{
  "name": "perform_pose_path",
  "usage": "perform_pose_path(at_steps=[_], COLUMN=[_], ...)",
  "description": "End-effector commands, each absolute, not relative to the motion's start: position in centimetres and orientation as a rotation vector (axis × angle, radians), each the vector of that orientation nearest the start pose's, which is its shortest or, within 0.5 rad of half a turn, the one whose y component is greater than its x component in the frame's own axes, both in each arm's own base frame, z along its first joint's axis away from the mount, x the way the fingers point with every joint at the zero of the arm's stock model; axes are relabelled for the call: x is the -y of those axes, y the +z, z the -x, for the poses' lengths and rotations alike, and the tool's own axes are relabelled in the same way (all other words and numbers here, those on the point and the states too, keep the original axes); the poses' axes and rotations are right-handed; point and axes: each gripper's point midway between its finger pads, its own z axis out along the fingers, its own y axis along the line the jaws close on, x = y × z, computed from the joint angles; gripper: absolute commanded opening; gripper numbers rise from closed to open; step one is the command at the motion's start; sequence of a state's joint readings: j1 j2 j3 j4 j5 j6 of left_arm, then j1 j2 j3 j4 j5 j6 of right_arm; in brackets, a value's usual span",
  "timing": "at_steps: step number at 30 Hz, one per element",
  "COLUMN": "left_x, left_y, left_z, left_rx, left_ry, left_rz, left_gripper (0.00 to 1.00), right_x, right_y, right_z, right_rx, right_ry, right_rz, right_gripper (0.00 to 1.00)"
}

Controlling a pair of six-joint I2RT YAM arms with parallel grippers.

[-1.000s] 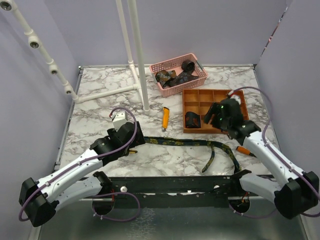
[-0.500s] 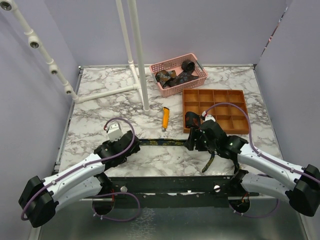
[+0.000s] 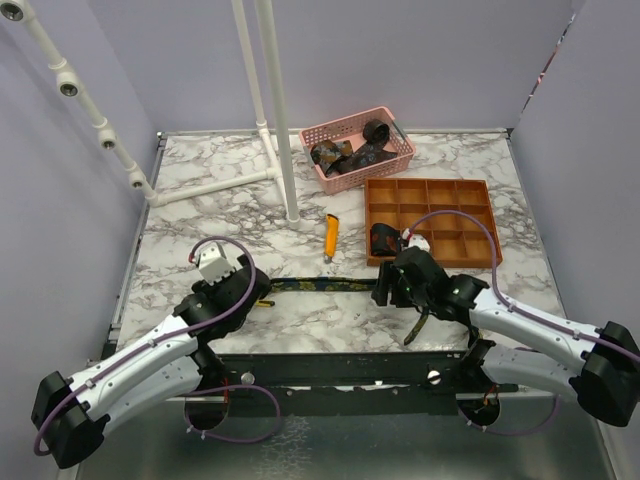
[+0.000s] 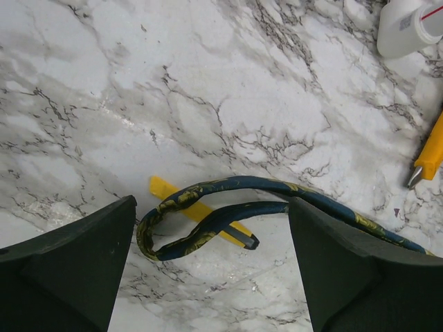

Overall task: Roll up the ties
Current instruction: Flatten out the tie at the center of the board.

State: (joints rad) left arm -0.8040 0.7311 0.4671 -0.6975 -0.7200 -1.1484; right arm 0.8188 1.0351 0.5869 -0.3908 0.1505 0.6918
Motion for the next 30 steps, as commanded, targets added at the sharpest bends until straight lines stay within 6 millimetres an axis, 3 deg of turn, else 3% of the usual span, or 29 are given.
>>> perform_pose_path(at_steps=[1, 3, 6, 9, 13, 17, 20, 25, 30], left_x=[7.3, 8.4, 11.6, 14.9, 19.4, 22.7, 23.9, 23.6, 22.5], left_y=[11.9, 12.7, 12.5, 11.5, 11.7, 10.5, 10.0, 10.1, 7.1], left_z=[-21.0, -21.2, -20.9, -19.5, -17.2, -15.5, -15.9, -18.3, -20.6], left_rx=[-2.054, -2.074, -2.216, -2.328, -2.322, -2.342, -2.315, -2.219, -2.271], left_ry=[-0.084, -0.129, -0.211, -0.275, -0.411, -0.541, -0.577, -0.517, -0.512], left_rz=[0.655, 0.61, 0.422, 0.285, 0.152, 0.07, 0.047, 0.08, 0.163], left_gripper=[0.91, 0.89, 0.82, 0.8, 0.8, 0.8, 0.8, 0.76, 0.63], right_x=[-15.8, -15.0, -14.2, -13.0, -11.3, -11.3, -12.5, -13.0, -11.8], right_y=[6.1, 6.2, 6.0, 5.3, 4.7, 6.0, 6.8, 5.3, 4.9], right_z=[-18.9, -19.1, -19.3, -19.6, -19.4, -19.0, -18.1, -14.4, -12.7], right_rx=[-2.463, -2.437, -2.414, -2.402, -2.415, -2.42, -2.503, -2.714, -2.783], right_ry=[0.279, 0.255, 0.228, 0.177, 0.138, 0.168, 0.223, 0.197, 0.094], right_rz=[-0.16, -0.244, -0.346, -0.44, -0.549, -0.551, -0.438, -0.378, -0.391], right_gripper=[0.72, 0.75, 0.78, 0.8, 0.82, 0.82, 0.81, 0.78, 0.76])
